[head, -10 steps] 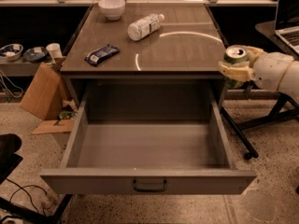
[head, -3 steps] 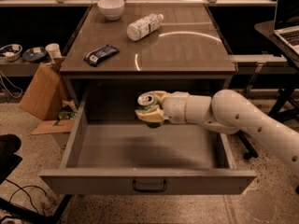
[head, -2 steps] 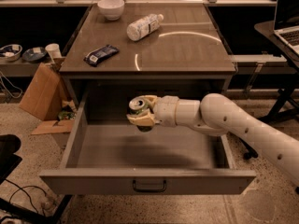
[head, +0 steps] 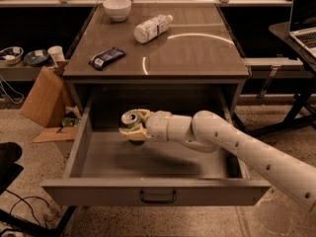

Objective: Place green can into top drawer

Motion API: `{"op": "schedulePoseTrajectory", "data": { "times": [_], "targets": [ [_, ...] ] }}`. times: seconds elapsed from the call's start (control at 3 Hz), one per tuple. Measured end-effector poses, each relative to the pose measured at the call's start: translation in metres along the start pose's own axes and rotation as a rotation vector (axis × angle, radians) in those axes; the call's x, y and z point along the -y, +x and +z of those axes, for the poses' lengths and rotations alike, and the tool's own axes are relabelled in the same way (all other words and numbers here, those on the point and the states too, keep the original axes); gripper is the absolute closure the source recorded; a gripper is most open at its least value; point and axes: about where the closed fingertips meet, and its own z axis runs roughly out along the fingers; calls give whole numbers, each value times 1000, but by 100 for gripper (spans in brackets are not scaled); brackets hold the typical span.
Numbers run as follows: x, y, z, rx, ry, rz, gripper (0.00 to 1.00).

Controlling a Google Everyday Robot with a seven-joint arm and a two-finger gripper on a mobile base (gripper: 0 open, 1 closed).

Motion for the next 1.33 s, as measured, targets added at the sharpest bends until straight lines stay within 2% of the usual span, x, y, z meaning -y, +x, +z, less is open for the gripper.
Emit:
{"op": "schedulePoseTrajectory", "data": {
  "times": [0.33,1.33],
  "targets": [
    [0,1,1,0,1,1,83],
    [0,1,1,0,1,1,13]
  ]
}}
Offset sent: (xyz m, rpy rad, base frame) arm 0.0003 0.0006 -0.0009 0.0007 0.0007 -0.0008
